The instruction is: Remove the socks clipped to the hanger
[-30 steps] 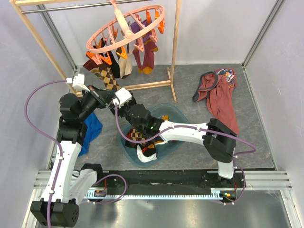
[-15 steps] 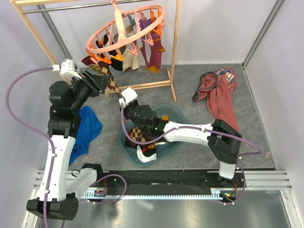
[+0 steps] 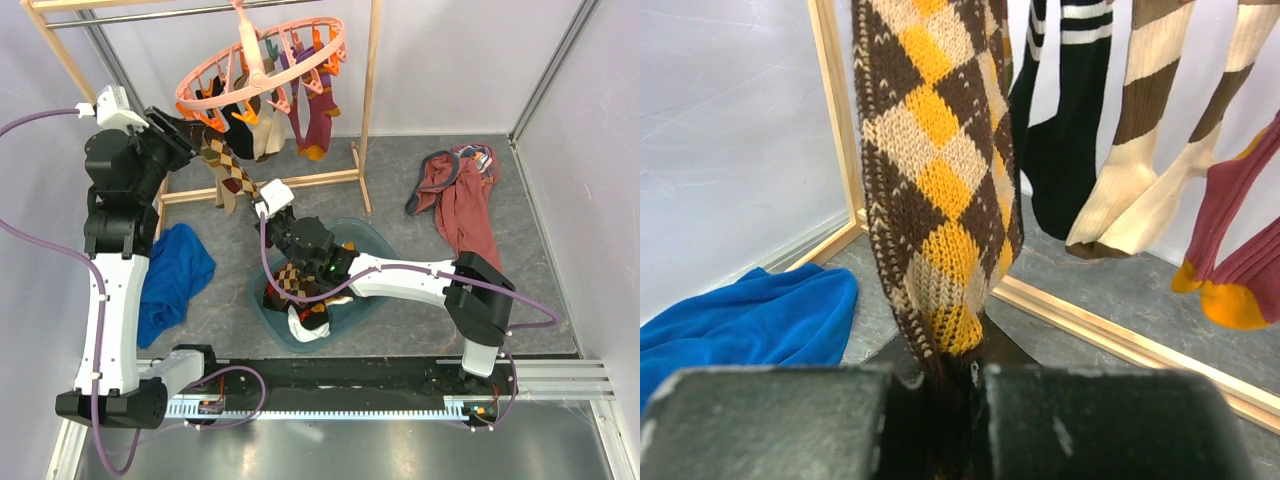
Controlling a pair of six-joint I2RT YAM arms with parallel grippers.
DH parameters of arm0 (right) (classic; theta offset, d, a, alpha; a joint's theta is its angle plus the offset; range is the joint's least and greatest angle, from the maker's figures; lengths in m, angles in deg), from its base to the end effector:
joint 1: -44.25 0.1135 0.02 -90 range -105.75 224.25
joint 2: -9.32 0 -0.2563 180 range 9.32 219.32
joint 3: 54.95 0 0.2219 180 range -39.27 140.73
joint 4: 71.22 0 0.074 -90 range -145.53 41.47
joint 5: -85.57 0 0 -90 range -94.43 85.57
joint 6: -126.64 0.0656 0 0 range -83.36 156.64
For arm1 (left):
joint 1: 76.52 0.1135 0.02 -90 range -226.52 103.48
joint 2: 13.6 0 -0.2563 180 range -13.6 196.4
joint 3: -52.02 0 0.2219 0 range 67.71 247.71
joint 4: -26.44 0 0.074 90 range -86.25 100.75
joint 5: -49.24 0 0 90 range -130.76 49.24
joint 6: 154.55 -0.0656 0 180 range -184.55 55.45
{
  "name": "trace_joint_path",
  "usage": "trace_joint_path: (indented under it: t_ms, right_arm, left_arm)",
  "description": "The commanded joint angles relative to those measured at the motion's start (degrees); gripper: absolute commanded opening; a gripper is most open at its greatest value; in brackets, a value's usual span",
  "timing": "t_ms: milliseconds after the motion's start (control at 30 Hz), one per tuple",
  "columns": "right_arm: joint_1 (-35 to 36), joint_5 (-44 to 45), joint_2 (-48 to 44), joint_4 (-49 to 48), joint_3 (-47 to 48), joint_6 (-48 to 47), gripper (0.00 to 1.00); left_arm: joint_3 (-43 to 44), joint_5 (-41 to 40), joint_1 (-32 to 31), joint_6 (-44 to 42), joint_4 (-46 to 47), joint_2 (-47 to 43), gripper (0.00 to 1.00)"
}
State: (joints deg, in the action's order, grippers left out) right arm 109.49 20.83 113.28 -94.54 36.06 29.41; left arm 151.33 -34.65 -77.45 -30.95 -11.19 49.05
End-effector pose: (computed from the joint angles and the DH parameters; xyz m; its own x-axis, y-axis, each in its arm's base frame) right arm 0.2052 0.3781 0.3365 0.1560 0.0665 -0.9855 -0.6308 0.7745 -0.0476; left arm 0.2193 -0.0105 0.4713 -0.0819 -0.5490 -0.8318 0.0927 0.8268 -0.5548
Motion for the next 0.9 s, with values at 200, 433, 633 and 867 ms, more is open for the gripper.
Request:
trace_joint_path:
  t_ms: [200, 433, 633, 867]
  right_arm:
    - [-0.46, -1.70, -2.80, -1.95, -1.15, 0.90, 0.00]
    - [-0.72, -2.23, -2.89, -1.69, -1.15, 0.54, 0.00]
    - [-0.81, -3.02, -2.63, -0.99, -0.97, 0.37, 0.00]
    - [-0.81, -2.93, -2.71, -0.63, -1.32, 0.46, 0.00]
  left_arm:
    - [5.60, -2.43, 0.14, -1.44, 0.57, 2.74, 0.53]
    - [4.72, -0.57, 0.23, -1.17, 3.04, 3.61, 0.53]
    - [5.07, 1.27, 0.23, -0.30, 4.09, 5.20, 0.53]
    - [5.42, 0.75, 0.14, -1.08, 5.06, 5.73, 0.20]
